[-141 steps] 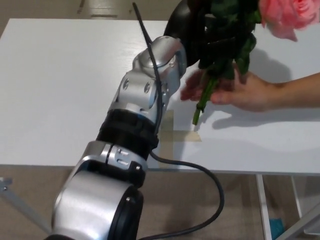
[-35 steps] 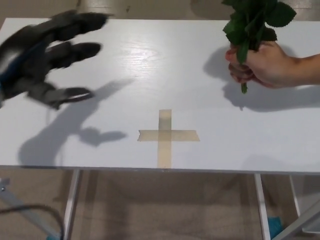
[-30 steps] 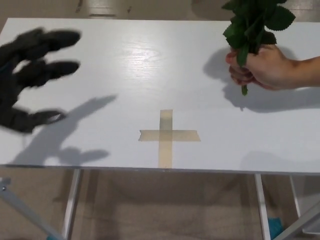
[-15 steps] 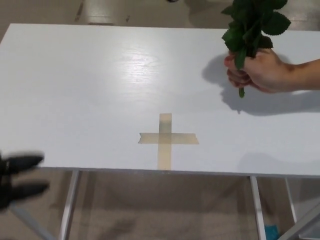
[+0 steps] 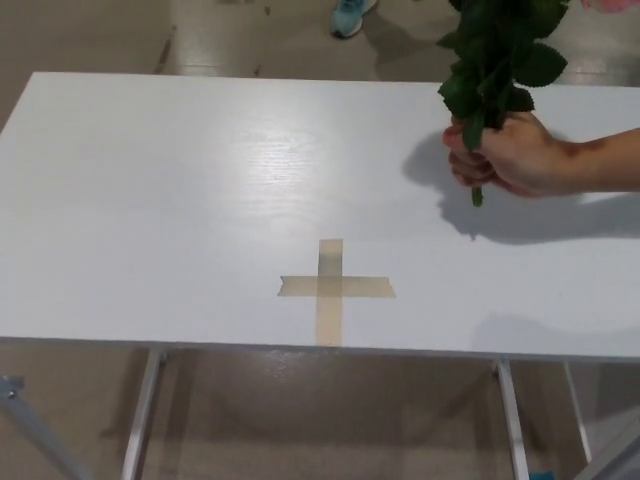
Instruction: Use the left hand to pick up the rose and passes it to a human.
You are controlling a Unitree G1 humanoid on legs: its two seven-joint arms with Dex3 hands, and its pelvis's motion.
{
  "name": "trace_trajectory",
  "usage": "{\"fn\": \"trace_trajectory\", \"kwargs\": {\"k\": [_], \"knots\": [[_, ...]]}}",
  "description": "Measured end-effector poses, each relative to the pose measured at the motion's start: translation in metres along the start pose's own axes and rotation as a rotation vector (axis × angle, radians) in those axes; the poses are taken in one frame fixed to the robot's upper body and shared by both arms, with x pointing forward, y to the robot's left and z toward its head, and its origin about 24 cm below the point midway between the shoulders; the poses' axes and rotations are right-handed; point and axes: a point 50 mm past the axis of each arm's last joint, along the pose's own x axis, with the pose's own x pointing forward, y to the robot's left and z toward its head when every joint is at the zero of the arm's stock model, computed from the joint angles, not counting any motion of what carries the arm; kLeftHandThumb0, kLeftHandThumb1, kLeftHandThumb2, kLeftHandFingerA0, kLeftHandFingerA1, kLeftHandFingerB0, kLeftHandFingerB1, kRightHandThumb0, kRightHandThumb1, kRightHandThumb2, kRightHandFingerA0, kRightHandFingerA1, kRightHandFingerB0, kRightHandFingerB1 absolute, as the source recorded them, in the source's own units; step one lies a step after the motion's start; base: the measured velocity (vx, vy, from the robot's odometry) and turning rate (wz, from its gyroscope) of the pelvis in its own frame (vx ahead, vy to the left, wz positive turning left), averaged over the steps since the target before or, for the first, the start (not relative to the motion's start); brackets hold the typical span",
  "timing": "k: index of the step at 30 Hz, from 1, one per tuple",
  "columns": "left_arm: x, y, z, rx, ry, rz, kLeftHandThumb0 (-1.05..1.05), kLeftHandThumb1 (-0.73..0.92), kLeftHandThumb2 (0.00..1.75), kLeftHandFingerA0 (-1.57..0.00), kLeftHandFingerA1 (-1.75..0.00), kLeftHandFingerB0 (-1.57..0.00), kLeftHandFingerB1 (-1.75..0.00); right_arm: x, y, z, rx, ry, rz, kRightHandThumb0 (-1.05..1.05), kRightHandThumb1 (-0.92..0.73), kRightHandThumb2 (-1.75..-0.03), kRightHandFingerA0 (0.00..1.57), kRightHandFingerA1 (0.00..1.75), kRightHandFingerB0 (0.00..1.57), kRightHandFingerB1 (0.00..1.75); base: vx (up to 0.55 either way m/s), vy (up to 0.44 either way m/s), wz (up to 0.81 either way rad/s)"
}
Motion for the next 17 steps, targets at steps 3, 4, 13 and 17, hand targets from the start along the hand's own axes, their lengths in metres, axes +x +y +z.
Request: {"fn": "trace_trajectory", "kwargs": {"k": [3,4,13,17], "knots": [[0.009,0.006,-0.017,-0.042,0.054,0.041,-0.65,0.43,0.86,-0.44,-0.53,-0.24,-0.41,0.000,0.000,-0.002,-0.001,0.003,0.001,-0.56,-0.83,-0.65,0.56,0.53,0.39,0.34,0.00,0.000,0.00],[0.014,0.008,-0.024,-0.057,0.079,0.054,-0.65,0.43,0.86,-0.44,-0.53,-0.24,-0.41,0.000,0.000,-0.002,-0.001,0.004,0.001,-0.56,-0.83,-0.65,0.56,0.53,0.39,0.34,0.00,0.000,0.00],[0.049,0.016,-0.070,-0.159,0.301,0.142,-0.67,0.46,0.87,-0.35,-0.50,-0.22,-0.42,-0.001,0.001,-0.004,0.000,0.009,0.001,-0.57,-0.83,-0.65,0.57,0.53,0.41,0.34,0.00,0.000,0.00],[0.056,0.018,-0.082,-0.176,0.386,0.174,-0.70,0.55,0.59,-0.36,-0.36,-0.34,-0.32,-0.001,0.001,-0.006,0.002,0.013,0.001,-0.57,-0.83,-0.65,0.57,0.54,0.41,0.34,0.00,0.000,0.00]]}}
